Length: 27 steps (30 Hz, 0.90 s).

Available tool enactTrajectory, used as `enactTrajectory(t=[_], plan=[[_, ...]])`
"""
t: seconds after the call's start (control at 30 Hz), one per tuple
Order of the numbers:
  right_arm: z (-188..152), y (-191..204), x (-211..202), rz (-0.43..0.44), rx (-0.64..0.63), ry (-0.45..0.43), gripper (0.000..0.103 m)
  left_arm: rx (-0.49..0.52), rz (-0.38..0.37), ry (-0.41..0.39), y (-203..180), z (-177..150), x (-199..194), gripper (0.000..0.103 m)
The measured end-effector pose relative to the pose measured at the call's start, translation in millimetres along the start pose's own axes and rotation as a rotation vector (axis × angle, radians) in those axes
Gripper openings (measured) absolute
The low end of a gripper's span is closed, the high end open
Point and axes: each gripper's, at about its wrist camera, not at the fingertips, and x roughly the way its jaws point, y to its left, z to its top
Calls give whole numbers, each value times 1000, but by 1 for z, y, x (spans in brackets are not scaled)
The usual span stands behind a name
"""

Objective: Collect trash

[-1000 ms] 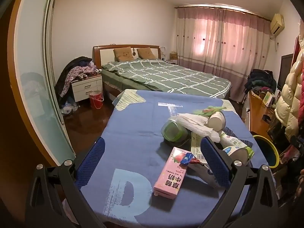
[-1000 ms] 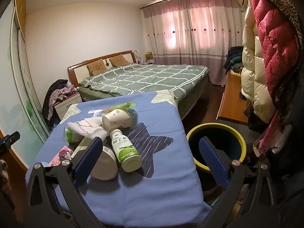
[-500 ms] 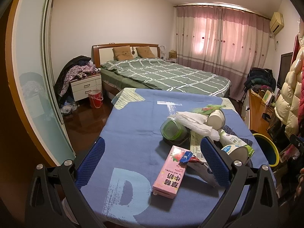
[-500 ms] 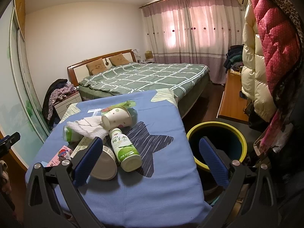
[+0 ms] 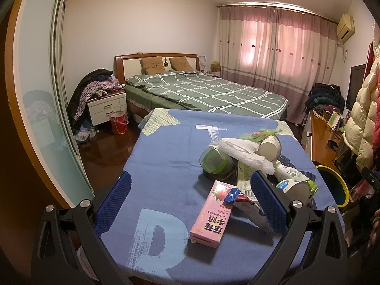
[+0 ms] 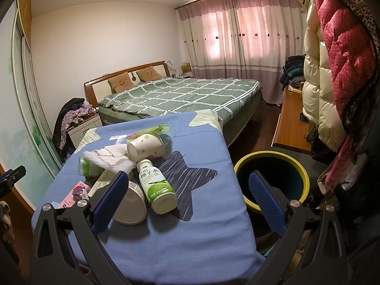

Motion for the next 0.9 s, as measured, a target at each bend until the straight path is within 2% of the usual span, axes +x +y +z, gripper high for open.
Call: enactTrajectory(t=[0.9], plan=[[-2, 0, 3, 3, 1, 4, 97, 2, -2, 5, 0, -1, 1, 99]])
